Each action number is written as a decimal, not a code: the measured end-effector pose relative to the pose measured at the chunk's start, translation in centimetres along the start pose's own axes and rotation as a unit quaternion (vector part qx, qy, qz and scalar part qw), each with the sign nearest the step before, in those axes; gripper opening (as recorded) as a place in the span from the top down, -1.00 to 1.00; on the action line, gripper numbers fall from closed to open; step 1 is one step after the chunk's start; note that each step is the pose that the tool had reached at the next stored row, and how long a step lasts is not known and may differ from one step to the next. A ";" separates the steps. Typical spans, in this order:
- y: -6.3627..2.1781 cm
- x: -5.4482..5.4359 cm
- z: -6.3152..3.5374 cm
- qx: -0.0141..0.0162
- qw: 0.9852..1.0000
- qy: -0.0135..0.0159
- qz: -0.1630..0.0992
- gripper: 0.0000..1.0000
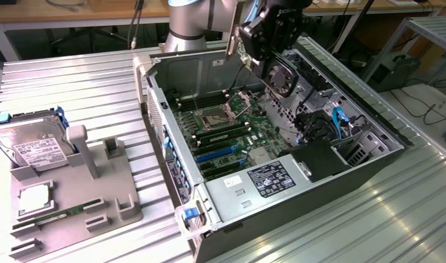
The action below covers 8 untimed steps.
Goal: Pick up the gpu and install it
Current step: 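Insert the gpu into the slot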
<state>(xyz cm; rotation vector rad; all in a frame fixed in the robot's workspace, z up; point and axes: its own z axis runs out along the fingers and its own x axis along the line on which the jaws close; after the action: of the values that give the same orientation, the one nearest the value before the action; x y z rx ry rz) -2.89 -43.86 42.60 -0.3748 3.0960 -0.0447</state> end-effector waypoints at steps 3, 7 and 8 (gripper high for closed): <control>0.00 0.0 0.00 0.000 1.000 -0.001 -0.024 0.44; 0.00 0.0 0.00 -0.001 0.999 -0.002 -0.053 0.44; 0.00 0.0 0.00 -0.001 0.998 -0.002 -0.061 0.44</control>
<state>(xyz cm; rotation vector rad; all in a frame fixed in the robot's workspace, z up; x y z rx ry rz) -2.89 -43.86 42.60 -0.5619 3.0658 -0.0424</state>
